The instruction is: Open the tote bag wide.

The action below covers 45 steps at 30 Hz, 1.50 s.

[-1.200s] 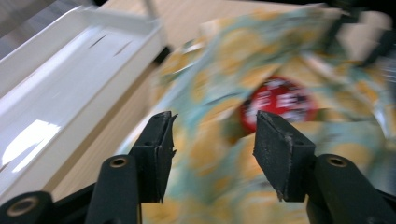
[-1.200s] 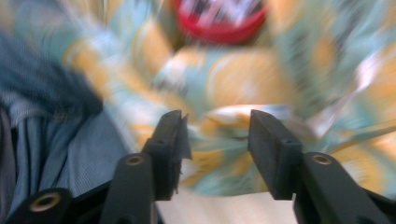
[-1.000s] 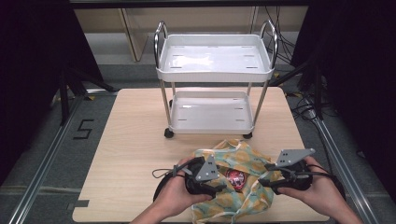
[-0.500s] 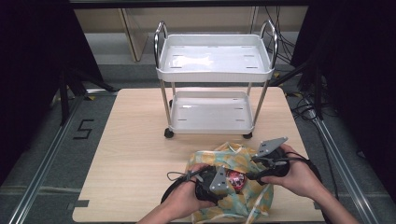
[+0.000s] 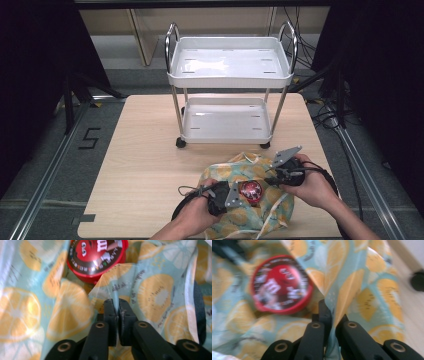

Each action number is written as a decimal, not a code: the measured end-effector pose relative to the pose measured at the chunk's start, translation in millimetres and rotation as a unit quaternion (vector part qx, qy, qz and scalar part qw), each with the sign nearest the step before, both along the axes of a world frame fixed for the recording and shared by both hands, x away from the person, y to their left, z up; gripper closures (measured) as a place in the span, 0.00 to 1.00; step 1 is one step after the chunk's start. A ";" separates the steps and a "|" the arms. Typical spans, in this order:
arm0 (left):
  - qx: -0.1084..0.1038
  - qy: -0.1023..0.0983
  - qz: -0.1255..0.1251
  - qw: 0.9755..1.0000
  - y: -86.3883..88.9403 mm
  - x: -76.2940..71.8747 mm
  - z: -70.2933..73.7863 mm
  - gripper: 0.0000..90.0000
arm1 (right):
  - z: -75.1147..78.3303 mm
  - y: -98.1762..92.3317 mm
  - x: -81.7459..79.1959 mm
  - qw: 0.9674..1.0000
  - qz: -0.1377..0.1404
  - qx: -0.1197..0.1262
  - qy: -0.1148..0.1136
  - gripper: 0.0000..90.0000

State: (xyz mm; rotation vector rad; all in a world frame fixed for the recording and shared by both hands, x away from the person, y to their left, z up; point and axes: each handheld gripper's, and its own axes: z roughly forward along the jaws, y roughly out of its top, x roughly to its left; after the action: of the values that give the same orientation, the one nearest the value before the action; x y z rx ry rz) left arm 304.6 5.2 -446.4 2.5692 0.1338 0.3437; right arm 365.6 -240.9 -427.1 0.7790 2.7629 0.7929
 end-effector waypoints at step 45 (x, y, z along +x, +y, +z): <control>-0.110 0.059 -0.026 0.992 -3.5 -12.8 19.0 0.60 | 51.1 -8.8 -36.0 0.981 -0.007 0.055 -0.184 0.89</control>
State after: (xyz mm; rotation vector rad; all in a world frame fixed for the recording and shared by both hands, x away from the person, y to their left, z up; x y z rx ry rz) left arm 291.8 1.7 -427.5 2.3684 0.1395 0.1486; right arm 329.6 -249.7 -376.0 0.5978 2.3996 0.9830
